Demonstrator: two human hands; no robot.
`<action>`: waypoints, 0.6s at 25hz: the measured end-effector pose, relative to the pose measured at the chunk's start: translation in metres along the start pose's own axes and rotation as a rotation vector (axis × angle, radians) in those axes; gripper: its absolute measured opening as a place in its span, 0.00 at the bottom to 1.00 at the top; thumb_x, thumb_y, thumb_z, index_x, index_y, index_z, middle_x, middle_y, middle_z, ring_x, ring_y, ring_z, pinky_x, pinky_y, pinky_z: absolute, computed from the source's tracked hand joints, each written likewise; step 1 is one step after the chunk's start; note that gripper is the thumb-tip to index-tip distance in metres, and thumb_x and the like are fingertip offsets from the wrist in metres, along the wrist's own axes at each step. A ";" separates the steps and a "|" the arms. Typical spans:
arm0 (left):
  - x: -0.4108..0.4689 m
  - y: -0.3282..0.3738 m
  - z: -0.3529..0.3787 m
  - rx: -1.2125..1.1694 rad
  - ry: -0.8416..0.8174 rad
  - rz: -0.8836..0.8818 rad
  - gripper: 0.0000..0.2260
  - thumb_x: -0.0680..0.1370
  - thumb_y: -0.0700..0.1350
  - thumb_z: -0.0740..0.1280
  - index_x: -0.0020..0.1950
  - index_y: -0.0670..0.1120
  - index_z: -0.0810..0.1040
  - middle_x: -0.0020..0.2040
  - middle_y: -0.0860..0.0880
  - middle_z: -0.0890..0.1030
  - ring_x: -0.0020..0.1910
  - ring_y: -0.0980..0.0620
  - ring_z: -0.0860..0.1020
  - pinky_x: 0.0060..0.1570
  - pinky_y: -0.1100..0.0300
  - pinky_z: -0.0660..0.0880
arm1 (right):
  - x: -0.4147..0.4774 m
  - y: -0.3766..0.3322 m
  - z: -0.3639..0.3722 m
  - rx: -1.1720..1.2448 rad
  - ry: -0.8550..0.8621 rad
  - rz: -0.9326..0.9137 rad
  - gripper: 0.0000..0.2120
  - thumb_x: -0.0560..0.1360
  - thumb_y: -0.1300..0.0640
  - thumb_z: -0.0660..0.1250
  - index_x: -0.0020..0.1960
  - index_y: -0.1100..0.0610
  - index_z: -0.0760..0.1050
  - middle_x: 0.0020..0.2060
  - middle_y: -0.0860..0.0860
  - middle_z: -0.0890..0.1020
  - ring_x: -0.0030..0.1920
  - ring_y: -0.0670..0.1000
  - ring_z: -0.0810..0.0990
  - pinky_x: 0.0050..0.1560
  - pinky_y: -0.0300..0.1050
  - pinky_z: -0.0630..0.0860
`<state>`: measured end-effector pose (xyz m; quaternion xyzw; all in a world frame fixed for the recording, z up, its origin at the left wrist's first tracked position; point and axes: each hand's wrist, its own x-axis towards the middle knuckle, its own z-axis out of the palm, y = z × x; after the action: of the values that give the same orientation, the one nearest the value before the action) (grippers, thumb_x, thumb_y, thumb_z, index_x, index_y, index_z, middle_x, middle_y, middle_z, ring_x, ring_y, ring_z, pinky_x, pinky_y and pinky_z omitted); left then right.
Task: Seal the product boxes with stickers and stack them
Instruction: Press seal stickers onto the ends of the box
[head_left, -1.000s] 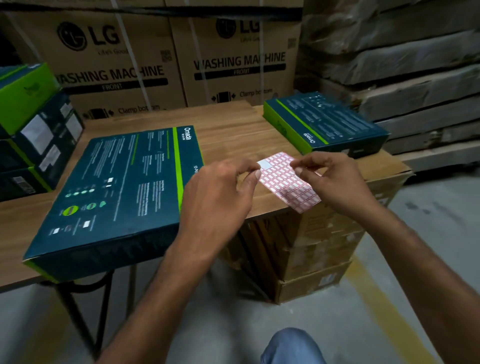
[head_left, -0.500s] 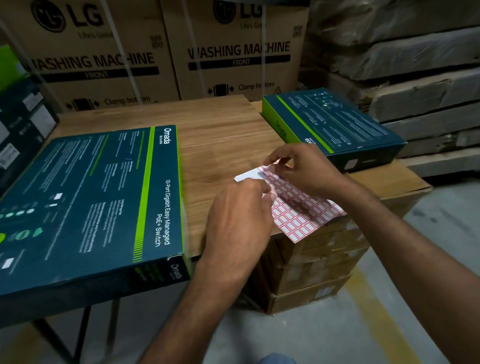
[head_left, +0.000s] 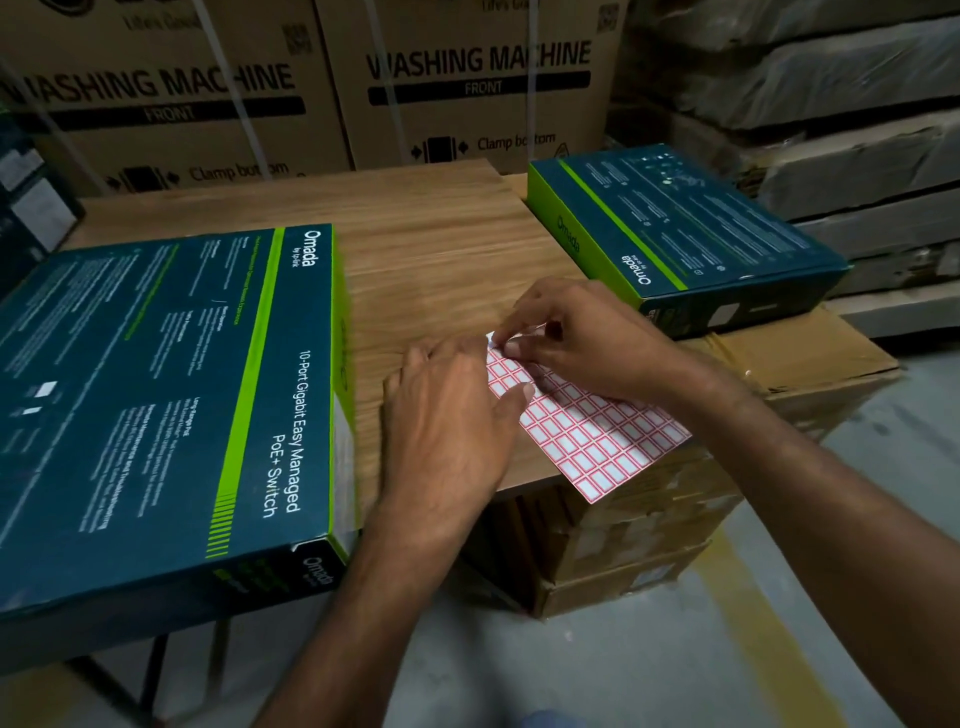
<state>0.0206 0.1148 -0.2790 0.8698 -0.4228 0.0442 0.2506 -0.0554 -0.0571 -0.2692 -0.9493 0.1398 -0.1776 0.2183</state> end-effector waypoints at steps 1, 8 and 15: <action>0.000 0.000 0.000 -0.009 0.008 0.003 0.19 0.79 0.60 0.69 0.65 0.52 0.78 0.62 0.49 0.81 0.65 0.43 0.73 0.59 0.49 0.69 | 0.001 0.000 0.000 0.011 0.001 0.001 0.06 0.78 0.50 0.75 0.55 0.44 0.86 0.50 0.40 0.82 0.48 0.40 0.78 0.51 0.49 0.78; 0.001 -0.002 0.001 -0.037 0.019 -0.005 0.20 0.78 0.61 0.70 0.66 0.53 0.76 0.62 0.51 0.81 0.67 0.44 0.73 0.59 0.49 0.69 | 0.004 0.000 0.000 0.042 -0.014 0.040 0.04 0.78 0.51 0.75 0.52 0.45 0.86 0.49 0.42 0.84 0.50 0.43 0.80 0.54 0.49 0.78; 0.001 0.000 -0.002 -0.070 -0.013 -0.024 0.29 0.79 0.61 0.71 0.77 0.52 0.69 0.70 0.51 0.78 0.73 0.46 0.68 0.65 0.49 0.65 | 0.019 -0.008 -0.004 0.050 -0.160 0.088 0.02 0.78 0.54 0.74 0.48 0.49 0.82 0.47 0.44 0.84 0.50 0.45 0.82 0.54 0.50 0.79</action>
<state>0.0219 0.1152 -0.2773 0.8658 -0.4153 0.0207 0.2784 -0.0389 -0.0582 -0.2570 -0.9477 0.1588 -0.0949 0.2602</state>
